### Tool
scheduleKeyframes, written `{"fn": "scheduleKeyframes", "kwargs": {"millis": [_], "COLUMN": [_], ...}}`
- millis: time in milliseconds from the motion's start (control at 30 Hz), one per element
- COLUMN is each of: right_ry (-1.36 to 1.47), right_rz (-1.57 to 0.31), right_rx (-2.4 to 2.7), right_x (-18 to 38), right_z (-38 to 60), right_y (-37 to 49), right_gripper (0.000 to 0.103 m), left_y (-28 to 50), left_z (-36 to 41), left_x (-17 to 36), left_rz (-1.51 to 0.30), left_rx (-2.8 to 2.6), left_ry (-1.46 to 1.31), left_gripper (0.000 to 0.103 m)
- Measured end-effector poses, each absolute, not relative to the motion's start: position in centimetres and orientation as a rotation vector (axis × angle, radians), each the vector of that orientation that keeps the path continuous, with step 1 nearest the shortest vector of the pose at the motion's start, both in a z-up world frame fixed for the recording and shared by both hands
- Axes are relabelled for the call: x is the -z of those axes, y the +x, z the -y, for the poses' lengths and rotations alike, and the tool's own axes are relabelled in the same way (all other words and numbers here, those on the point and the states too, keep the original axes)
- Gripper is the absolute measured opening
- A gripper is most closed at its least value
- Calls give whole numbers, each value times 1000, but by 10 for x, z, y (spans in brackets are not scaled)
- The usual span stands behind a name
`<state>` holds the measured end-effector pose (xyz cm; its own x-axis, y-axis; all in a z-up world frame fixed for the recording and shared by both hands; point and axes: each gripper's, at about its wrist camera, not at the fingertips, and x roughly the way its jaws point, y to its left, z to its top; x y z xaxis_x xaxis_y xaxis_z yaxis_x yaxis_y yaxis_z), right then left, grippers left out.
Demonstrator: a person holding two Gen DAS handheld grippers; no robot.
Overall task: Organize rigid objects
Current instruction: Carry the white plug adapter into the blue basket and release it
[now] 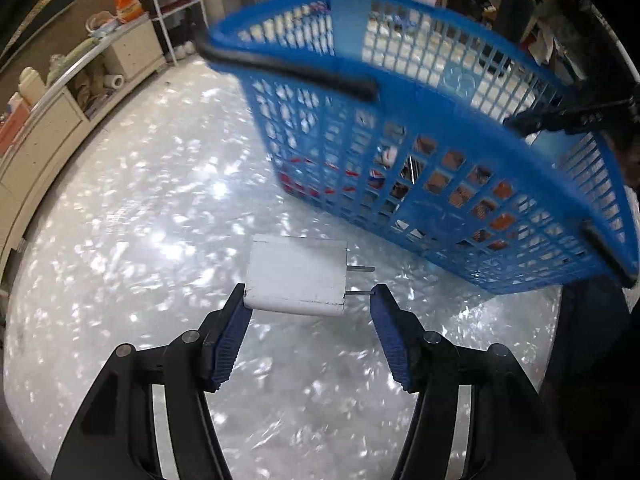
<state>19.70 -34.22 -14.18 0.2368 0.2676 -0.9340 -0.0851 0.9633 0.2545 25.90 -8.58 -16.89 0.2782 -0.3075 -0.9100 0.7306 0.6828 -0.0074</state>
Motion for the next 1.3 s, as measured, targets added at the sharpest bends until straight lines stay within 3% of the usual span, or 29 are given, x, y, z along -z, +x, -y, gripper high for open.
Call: {"fn": "scheduleKeyframes", "kwargs": {"millis": [400, 733, 1300], "right_ry": [165, 169, 195], "right_rz": [-1304, -1301, -1294], "right_rx": [-227, -227, -230], "right_x": [141, 140, 141], "right_z": [341, 339, 341], "right_y": [194, 193, 193], "right_gripper": [11, 11, 11], "left_y": [226, 206, 226], "left_z": [75, 122, 212], "left_x": [77, 24, 101], "left_rz": [-931, -810, -950], "left_rx": [717, 829, 923], "left_ry": [490, 497, 510], "left_gripper": [65, 65, 65]}}
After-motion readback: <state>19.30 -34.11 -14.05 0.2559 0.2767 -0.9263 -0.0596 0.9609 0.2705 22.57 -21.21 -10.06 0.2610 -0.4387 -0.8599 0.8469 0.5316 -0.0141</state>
